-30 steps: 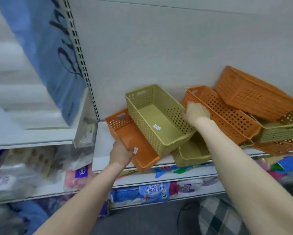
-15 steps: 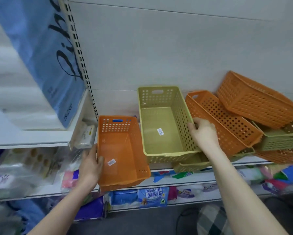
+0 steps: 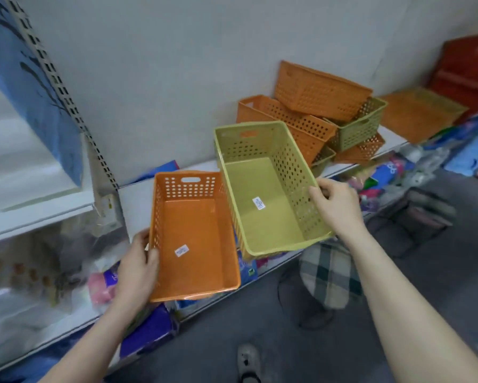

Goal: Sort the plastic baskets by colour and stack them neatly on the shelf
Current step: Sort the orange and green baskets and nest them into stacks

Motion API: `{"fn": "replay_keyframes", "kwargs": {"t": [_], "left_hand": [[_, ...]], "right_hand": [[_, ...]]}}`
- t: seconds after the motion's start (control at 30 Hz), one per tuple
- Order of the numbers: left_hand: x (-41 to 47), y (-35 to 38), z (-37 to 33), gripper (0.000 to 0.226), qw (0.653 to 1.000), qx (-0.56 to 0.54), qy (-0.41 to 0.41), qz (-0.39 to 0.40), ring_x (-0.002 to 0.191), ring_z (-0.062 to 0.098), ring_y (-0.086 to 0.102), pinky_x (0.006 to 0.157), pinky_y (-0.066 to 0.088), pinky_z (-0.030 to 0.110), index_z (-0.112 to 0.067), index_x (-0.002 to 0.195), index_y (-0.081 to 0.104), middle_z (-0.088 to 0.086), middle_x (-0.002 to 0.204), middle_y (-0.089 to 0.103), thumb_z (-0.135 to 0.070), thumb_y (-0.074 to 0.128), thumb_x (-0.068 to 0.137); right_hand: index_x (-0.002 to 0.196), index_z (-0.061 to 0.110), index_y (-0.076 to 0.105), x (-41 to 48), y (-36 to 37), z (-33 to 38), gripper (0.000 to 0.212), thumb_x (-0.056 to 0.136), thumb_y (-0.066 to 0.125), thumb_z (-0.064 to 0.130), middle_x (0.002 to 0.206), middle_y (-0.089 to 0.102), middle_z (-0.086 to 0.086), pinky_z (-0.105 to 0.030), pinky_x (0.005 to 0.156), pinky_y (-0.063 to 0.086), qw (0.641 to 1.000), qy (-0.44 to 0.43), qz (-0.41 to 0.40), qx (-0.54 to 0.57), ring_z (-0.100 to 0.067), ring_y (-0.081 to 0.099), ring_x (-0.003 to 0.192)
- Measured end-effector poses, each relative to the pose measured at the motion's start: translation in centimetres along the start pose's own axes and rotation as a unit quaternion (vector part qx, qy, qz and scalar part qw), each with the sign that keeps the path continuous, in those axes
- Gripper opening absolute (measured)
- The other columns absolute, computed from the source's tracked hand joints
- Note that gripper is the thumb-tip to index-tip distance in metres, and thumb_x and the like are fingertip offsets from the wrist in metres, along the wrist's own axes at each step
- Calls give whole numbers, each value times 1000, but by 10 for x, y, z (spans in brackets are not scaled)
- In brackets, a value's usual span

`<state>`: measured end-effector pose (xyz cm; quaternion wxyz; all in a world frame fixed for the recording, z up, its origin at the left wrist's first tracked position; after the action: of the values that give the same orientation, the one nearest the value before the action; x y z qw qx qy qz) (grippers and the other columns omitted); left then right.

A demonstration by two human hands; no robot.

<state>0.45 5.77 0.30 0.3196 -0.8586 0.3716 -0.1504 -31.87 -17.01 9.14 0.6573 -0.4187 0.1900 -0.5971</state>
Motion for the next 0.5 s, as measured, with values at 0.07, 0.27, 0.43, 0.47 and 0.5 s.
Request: {"fn": "replay_keyframes", "kwargs": {"t": [0.07,0.27,0.43,0.47,0.5], "left_hand": [[-15,5,1,42,999,7,29,26,111,31,58,92,46,45,-17,136,43,13,129,60,-11,44,94],[-52,63,-27,41,984,48,105,136,96,32,63,76,44,36,-18,132,47,13,115,67,-9,50,92],[-73,142,-86,40,957,67,183,213,103,33,62,75,38,32,-16,130,50,12,118,67,-9,49,91],[-77,161,-101,40,953,68,193,224,105,34,62,75,38,32,-15,131,50,12,119,66,-10,48,92],[-81,180,-118,40,949,67,202,231,106,35,62,75,39,33,-15,131,49,13,120,66,-10,48,92]], "right_hand": [[94,17,73,-36,-17,-20,23,93,53,29,78,71,-2,-31,64,39,999,29,-11,-9,-25,63,77],[76,22,63,-117,-71,-103,20,90,52,30,62,60,1,-39,64,42,986,149,-52,-52,-30,57,70],[71,17,56,-154,-118,-188,24,89,49,30,59,55,-6,-42,65,46,966,229,-87,-82,-37,52,68],[71,18,55,-158,-128,-205,24,89,48,31,60,55,-6,-42,65,46,963,240,-92,-86,-38,52,68],[70,20,54,-161,-138,-224,24,88,47,33,61,55,-5,-43,65,46,959,251,-94,-91,-38,53,69]]}}
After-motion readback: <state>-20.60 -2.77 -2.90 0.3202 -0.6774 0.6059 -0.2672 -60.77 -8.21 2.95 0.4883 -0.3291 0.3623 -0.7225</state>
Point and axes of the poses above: each hand's wrist, its own x-axis towards the middle knuckle, its own y-axis out of the palm, z = x × y, the point moved 7 cm from there along x, towards the middle knuckle
